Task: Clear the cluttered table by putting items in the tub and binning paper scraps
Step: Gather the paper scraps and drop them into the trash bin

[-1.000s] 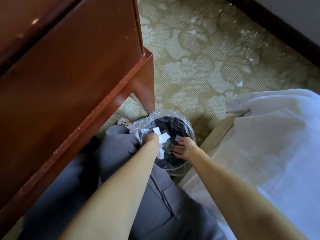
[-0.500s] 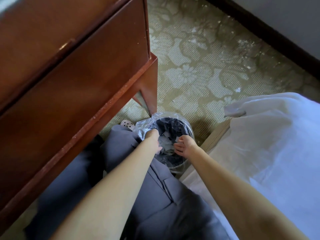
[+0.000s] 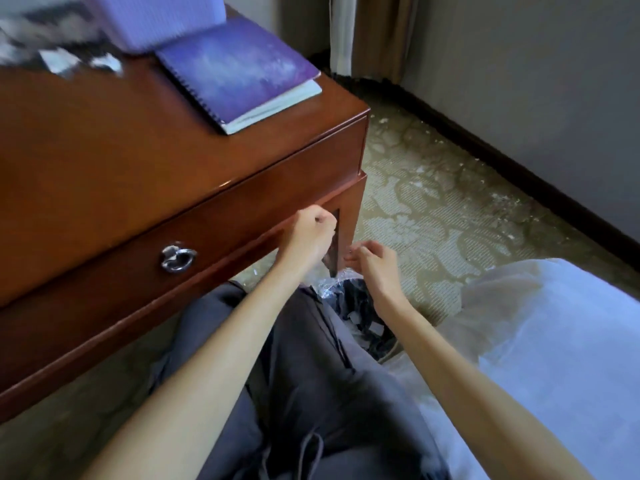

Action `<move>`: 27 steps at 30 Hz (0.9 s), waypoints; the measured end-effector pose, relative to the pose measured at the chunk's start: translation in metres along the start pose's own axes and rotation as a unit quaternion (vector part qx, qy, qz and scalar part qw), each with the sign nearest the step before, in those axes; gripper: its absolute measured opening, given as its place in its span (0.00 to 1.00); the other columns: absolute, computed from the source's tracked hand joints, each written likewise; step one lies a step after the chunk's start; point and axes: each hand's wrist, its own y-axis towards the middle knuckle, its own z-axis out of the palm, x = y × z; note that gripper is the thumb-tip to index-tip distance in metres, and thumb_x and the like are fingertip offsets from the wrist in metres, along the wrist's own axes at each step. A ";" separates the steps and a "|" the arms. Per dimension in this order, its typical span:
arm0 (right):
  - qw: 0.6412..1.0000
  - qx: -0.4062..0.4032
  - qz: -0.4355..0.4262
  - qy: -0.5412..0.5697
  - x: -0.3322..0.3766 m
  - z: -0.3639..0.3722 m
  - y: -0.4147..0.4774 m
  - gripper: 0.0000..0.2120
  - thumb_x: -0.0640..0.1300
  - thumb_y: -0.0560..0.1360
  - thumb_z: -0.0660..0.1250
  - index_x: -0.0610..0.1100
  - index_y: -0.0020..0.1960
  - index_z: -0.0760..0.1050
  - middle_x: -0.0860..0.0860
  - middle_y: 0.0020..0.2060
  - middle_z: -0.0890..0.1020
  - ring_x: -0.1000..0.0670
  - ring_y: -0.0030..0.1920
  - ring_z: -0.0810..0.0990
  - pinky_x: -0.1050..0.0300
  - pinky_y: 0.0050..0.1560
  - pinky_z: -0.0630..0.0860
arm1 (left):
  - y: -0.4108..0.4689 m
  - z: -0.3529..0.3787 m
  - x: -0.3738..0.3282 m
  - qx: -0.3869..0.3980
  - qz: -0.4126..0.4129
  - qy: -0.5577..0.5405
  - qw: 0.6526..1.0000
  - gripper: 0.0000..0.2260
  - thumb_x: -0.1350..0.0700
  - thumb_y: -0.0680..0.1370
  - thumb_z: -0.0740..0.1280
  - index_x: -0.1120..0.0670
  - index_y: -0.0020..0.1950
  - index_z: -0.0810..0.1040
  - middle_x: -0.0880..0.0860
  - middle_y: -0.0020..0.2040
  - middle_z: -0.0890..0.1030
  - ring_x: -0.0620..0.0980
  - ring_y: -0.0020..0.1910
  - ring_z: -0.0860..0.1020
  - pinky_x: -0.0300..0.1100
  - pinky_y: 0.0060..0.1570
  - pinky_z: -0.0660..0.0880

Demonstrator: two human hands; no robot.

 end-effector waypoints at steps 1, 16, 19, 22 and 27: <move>0.999 0.014 -0.037 -0.005 0.016 0.006 -0.012 0.11 0.33 0.74 0.58 0.43 0.38 0.75 0.46 0.35 0.81 0.50 0.35 0.79 0.57 0.44 0.76 | -0.010 -0.017 -0.005 -0.034 0.028 0.008 0.999 0.08 0.55 0.78 0.58 0.49 0.43 0.76 0.53 0.48 0.83 0.54 0.51 0.80 0.49 0.56 0.78; 0.905 0.197 -0.300 -0.226 0.162 0.166 -0.070 0.12 0.41 0.75 0.62 0.44 0.55 0.79 0.47 0.54 0.82 0.48 0.57 0.78 0.58 0.58 0.71 | -0.064 -0.237 0.000 -0.283 0.000 0.112 0.952 0.13 0.56 0.80 0.56 0.55 0.61 0.76 0.54 0.61 0.78 0.54 0.62 0.73 0.45 0.59 0.71; 0.876 0.193 -0.332 -0.292 0.179 0.198 -0.058 0.18 0.42 0.75 0.62 0.42 0.65 0.72 0.45 0.64 0.76 0.46 0.65 0.73 0.56 0.65 0.67 | -0.052 -0.264 0.006 -0.279 -0.038 0.130 0.951 0.15 0.56 0.81 0.57 0.54 0.67 0.70 0.54 0.67 0.73 0.53 0.67 0.69 0.45 0.62 0.70; 0.854 0.204 -0.323 -0.354 0.193 0.229 -0.037 0.27 0.45 0.76 0.62 0.42 0.73 0.62 0.43 0.72 0.65 0.44 0.71 0.65 0.53 0.71 0.62 | -0.032 -0.288 0.012 -0.272 -0.062 0.148 0.949 0.17 0.55 0.81 0.57 0.54 0.71 0.66 0.54 0.71 0.69 0.53 0.70 0.66 0.48 0.66 0.68; 0.835 0.194 -0.309 -0.411 0.210 0.282 0.006 0.38 0.52 0.75 0.65 0.42 0.77 0.49 0.42 0.77 0.51 0.43 0.77 0.54 0.49 0.76 0.56 | 0.020 -0.324 0.024 -0.264 -0.091 0.184 0.942 0.21 0.55 0.81 0.57 0.53 0.74 0.60 0.55 0.74 0.64 0.55 0.72 0.64 0.50 0.68 0.67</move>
